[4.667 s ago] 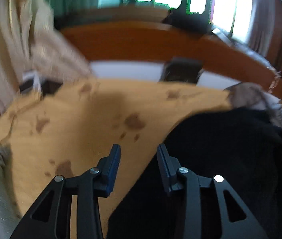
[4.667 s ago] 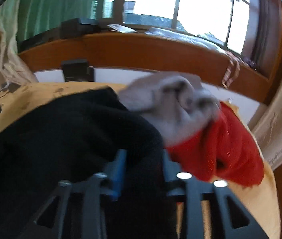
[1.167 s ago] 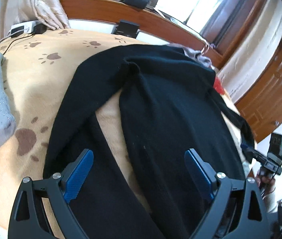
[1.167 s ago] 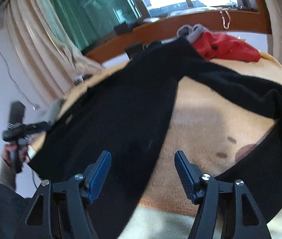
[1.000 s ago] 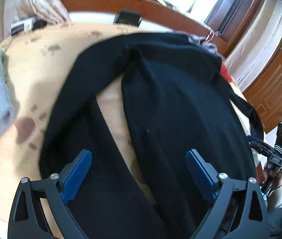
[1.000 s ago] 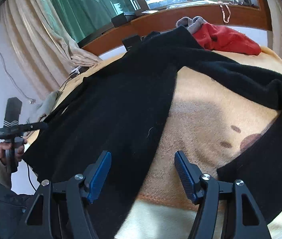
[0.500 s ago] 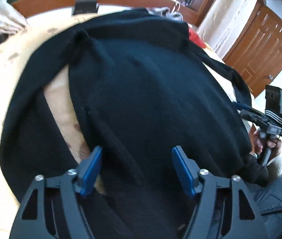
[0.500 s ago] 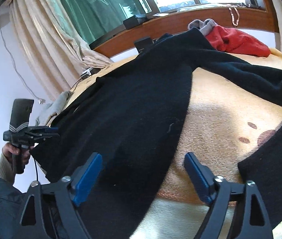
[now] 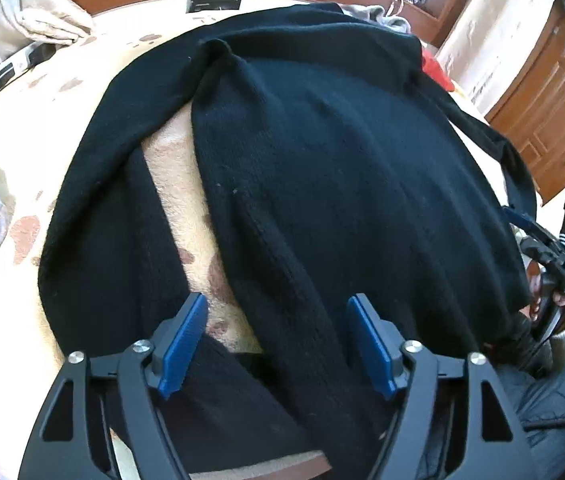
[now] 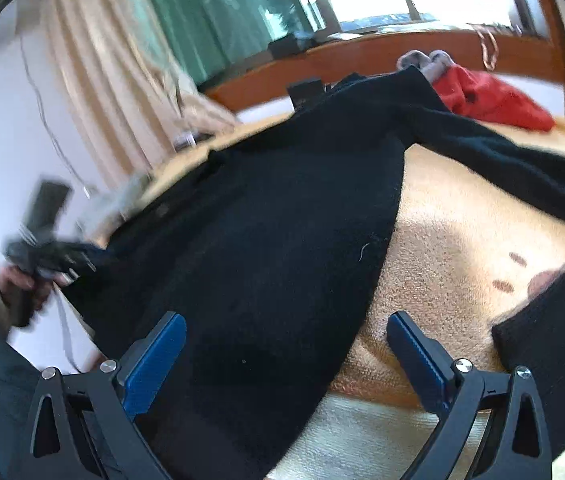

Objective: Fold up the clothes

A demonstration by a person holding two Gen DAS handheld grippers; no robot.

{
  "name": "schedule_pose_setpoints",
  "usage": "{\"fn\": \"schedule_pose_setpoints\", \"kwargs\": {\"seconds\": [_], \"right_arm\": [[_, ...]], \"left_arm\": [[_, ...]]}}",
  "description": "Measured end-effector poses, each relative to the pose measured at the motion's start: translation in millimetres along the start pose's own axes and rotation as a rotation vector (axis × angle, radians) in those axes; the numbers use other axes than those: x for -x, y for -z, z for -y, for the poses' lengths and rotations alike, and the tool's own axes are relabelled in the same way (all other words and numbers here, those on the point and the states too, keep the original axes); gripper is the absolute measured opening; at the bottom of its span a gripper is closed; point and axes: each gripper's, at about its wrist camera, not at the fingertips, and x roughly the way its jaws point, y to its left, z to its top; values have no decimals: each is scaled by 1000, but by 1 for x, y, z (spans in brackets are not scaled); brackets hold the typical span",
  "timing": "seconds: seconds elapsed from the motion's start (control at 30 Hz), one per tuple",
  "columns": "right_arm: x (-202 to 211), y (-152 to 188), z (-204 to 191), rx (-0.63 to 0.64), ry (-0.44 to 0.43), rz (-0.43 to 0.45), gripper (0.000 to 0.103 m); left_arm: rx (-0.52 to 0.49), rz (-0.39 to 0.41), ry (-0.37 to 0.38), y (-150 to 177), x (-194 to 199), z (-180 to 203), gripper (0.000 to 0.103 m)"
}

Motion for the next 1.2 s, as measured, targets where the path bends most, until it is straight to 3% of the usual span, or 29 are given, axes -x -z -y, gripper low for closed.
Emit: {"fn": "schedule_pose_setpoints", "kwargs": {"seconds": [0.13, 0.23, 0.3, 0.33, 0.4, 0.43, 0.47, 0.53, 0.57, 0.67, 0.83, 1.03, 1.13, 1.2], "right_arm": [[-8, 3, -19, 127, 96, -56, 102], [-8, 4, -21, 153, 140, -64, 93], [-6, 5, -19, 165, 176, -63, 66], [-4, 4, -18, 156, 172, -60, 59], [-2, 3, -15, 138, 153, -59, 38], [-2, 3, -15, 137, 146, -60, 37], [0, 2, -14, 129, 132, -63, 34], [4, 1, -10, 106, 90, -72, 24], [8, -1, -8, 90, 62, -78, 13], [21, -3, -6, 87, 16, -110, 13], [30, 9, -8, 140, 67, -205, 13], [30, 9, 4, 102, 51, -208, 17], [36, 0, 2, 147, 101, -197, 44], [44, -6, -2, 183, 147, -166, 66]], "left_arm": [[-14, -17, 48, 2, 2, 8, 79], [-93, -33, 15, 3, -1, 21, 79], [-99, -31, 8, 5, -3, 23, 78], [-87, -29, 10, 5, -1, 20, 70], [-50, -19, 0, 3, 1, 9, 43], [-24, -16, 7, 3, 2, 2, 20], [4, -16, 26, 5, 3, -5, 13], [15, -21, 51, 13, 6, -10, 10], [0, -28, 56, 19, 10, -9, 9], [-52, -62, 70, 38, 20, -1, 8], [-88, -92, 60, 57, 34, 2, 9], [17, -61, 144, 64, 45, -24, 9], [73, 37, 157, 65, 66, -37, 13], [93, 106, 126, 66, 84, -47, 25]]}}
